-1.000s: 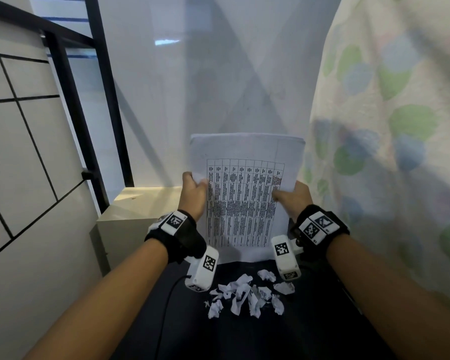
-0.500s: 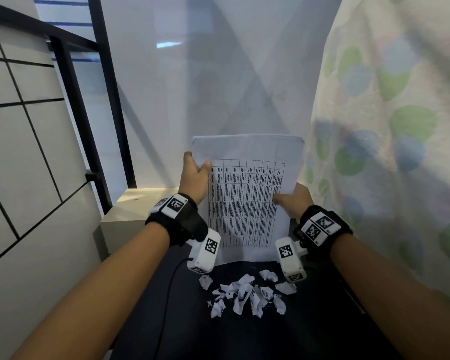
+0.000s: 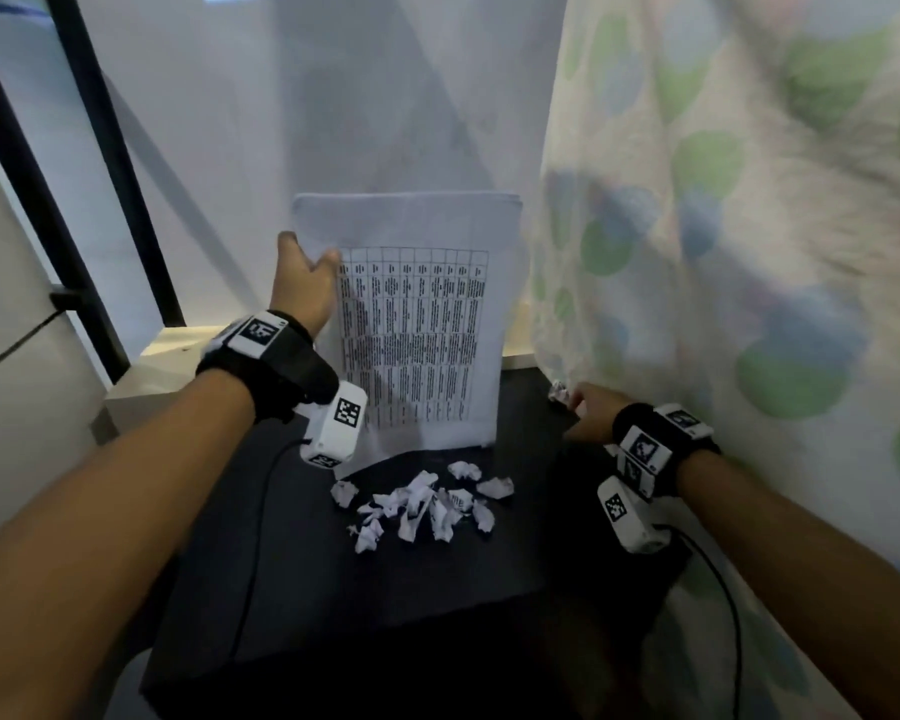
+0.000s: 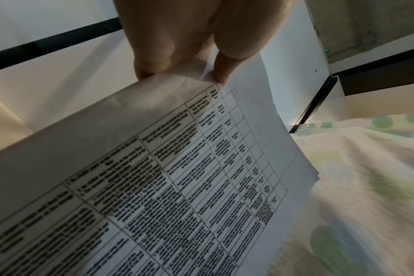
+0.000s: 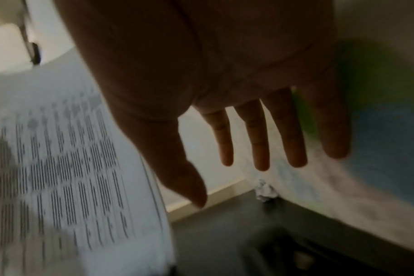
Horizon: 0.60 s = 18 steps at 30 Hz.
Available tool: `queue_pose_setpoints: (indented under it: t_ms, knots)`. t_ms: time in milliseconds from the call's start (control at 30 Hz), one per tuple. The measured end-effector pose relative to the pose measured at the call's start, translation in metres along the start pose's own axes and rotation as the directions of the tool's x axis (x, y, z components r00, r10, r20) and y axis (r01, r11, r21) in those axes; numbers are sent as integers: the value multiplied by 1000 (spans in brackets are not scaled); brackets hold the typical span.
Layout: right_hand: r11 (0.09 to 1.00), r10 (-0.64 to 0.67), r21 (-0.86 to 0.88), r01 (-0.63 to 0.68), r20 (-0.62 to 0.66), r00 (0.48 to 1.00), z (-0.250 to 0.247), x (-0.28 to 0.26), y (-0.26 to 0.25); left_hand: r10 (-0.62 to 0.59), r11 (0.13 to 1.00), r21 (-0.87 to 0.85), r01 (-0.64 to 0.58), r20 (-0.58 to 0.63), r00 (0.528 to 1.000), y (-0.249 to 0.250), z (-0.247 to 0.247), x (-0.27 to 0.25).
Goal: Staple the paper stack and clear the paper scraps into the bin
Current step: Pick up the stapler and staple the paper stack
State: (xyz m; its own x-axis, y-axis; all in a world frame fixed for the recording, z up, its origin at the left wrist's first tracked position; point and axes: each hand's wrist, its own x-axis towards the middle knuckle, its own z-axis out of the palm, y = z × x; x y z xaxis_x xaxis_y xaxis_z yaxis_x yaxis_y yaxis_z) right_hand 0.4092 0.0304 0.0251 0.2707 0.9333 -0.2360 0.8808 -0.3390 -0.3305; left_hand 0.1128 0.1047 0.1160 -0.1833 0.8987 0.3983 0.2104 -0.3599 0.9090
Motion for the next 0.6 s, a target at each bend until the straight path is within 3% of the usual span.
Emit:
queue_pose_setpoints:
  t_ms: [200,333,467,600]
  knots:
    - [972,112,-218,-85,115,987,32,4,21,-9,1000,2,9,-16,1000,-1,1,1]
    - [976,144,-184,-118,136,980,40,9,25,-11,1000,0,11,-11,1000,0,-1,0]
    - [987,162,-10,-162,131,978,38,13,22,-11,1000,-25,11,-7,1000,2,-2,0]
    - [933,74,355,-55,-40,996,13,14,-2,-3,997,-83,5,14,1000,6,-5,-2]
